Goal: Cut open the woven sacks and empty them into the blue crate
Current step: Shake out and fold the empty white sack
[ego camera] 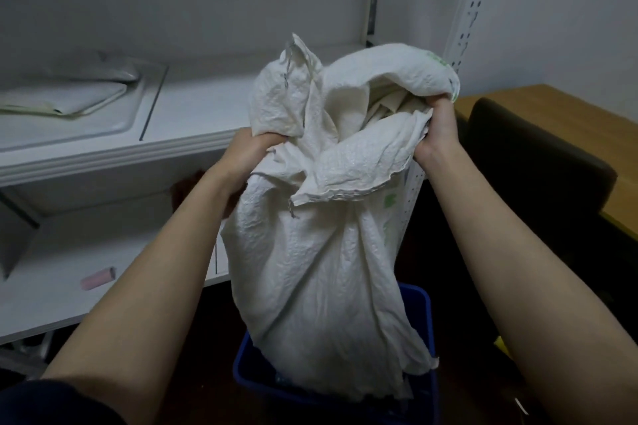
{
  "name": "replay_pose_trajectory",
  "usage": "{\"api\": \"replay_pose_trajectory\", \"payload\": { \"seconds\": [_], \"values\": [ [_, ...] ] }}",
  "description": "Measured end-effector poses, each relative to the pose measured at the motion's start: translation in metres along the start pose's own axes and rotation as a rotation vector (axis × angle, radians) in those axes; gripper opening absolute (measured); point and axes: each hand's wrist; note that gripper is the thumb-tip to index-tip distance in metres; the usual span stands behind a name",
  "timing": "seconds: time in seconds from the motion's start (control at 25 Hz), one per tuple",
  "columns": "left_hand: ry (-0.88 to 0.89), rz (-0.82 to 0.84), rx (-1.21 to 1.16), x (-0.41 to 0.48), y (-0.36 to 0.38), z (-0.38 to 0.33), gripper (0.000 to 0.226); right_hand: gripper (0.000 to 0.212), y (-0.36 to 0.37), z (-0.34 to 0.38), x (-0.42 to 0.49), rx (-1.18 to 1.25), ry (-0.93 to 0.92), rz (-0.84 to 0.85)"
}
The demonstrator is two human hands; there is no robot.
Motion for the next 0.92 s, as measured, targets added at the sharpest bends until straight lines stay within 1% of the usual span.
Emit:
{"api": "replay_pose_trajectory", "payload": {
  "seconds": [0.08,0.12,0.16,0.2,0.28,0.32,0.4,0.48,0.56,0.6,0.64,0.68,0.8,0.84,0.88,0.92],
  "values": [
    [0.073,-0.064,-0.039,0.002,-0.001,-0.022,0.006,0.047,0.013,0.009,0.005,0.003,-0.021,0.030],
    [0.094,-0.077,-0.067,0.003,-0.003,-0.031,0.007,0.039,0.018,0.008,0.008,-0.009,-0.024,0.009],
    [0.101,-0.067,-0.081,0.004,-0.003,-0.035,0.005,0.039,0.018,0.004,0.009,-0.025,-0.009,0.005],
    [0.085,-0.057,-0.071,0.002,-0.002,-0.036,0.009,0.045,0.013,-0.005,0.012,-0.078,0.017,0.005],
    [-0.005,-0.030,-0.015,-0.005,-0.002,-0.022,0.028,0.056,-0.003,-0.023,0.011,-0.195,0.071,-0.030],
    [-0.032,-0.021,-0.009,-0.008,-0.001,-0.016,0.028,0.054,-0.006,-0.025,0.003,-0.215,0.091,-0.022],
    [0.004,-0.007,-0.050,-0.010,-0.001,-0.016,0.021,0.043,0.010,-0.012,-0.008,-0.175,0.072,0.022],
    [0.067,-0.017,-0.130,-0.007,-0.003,-0.037,0.018,0.039,0.036,0.010,-0.005,-0.086,0.001,0.077],
    [0.113,-0.023,-0.202,0.002,-0.005,-0.057,0.017,0.041,0.061,0.021,0.001,-0.069,-0.042,0.089],
    [0.126,-0.024,-0.181,0.005,-0.005,-0.061,0.017,0.048,0.064,0.017,0.006,-0.081,-0.045,0.072],
    [0.127,-0.021,-0.122,0.007,-0.005,-0.057,0.019,0.058,0.060,0.010,0.009,-0.135,-0.046,0.023],
    [0.111,-0.015,-0.057,0.008,-0.005,-0.048,0.020,0.061,0.050,0.002,0.010,-0.203,-0.058,-0.014],
    [-0.016,0.030,0.125,0.007,-0.008,-0.009,0.022,0.039,0.024,-0.012,0.001,-0.393,-0.094,-0.111],
    [-0.035,0.059,0.143,0.008,-0.007,0.001,0.023,0.040,0.019,-0.012,-0.001,-0.466,-0.100,-0.095],
    [-0.028,0.083,0.131,0.009,-0.004,0.006,0.024,0.045,0.016,-0.015,-0.004,-0.576,-0.086,-0.037],
    [0.000,0.102,0.110,0.008,0.000,0.005,0.024,0.050,0.018,-0.017,-0.015,-0.723,-0.058,0.081]
  ]
}}
Point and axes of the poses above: each hand's wrist, its own x-axis towards the middle knuckle, its own y-axis out of the palm, z = x × y, and after that the axes turned 1 degree about -z, right-handed
